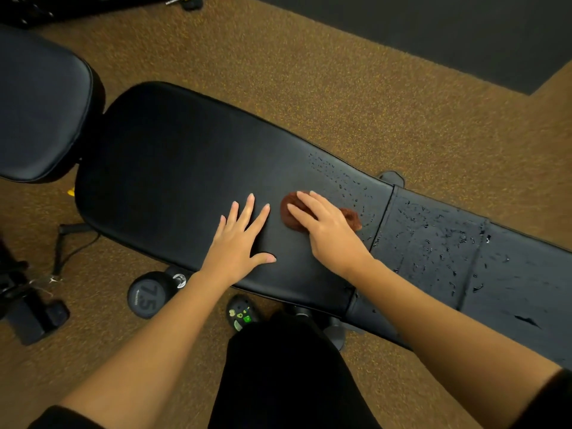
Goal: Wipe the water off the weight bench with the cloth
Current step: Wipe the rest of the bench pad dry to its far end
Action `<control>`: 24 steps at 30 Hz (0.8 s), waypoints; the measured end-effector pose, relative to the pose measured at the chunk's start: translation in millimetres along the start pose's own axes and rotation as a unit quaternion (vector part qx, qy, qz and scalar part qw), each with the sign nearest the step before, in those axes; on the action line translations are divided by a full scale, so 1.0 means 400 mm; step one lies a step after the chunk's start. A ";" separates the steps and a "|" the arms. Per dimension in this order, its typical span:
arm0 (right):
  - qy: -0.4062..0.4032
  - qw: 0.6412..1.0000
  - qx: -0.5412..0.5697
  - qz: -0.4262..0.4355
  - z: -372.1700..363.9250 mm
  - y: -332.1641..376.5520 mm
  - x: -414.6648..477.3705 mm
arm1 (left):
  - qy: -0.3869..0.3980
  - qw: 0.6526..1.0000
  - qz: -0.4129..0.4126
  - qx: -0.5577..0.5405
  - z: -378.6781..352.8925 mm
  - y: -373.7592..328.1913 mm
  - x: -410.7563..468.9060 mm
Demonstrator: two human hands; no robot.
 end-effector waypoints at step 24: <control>-0.050 0.987 -0.001 -0.156 0.099 -0.189 0.113 | 0.030 0.999 0.023 -0.018 0.103 -0.099 0.166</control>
Point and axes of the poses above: each hand's wrist, its own x-axis towards the middle knuckle, its own z-axis out of the back of the hand, y = z × x, the point moved 9 cm from there along x, towards the middle knuckle, and after that the axes turned 12 degrees about z, right-handed, at the moved point
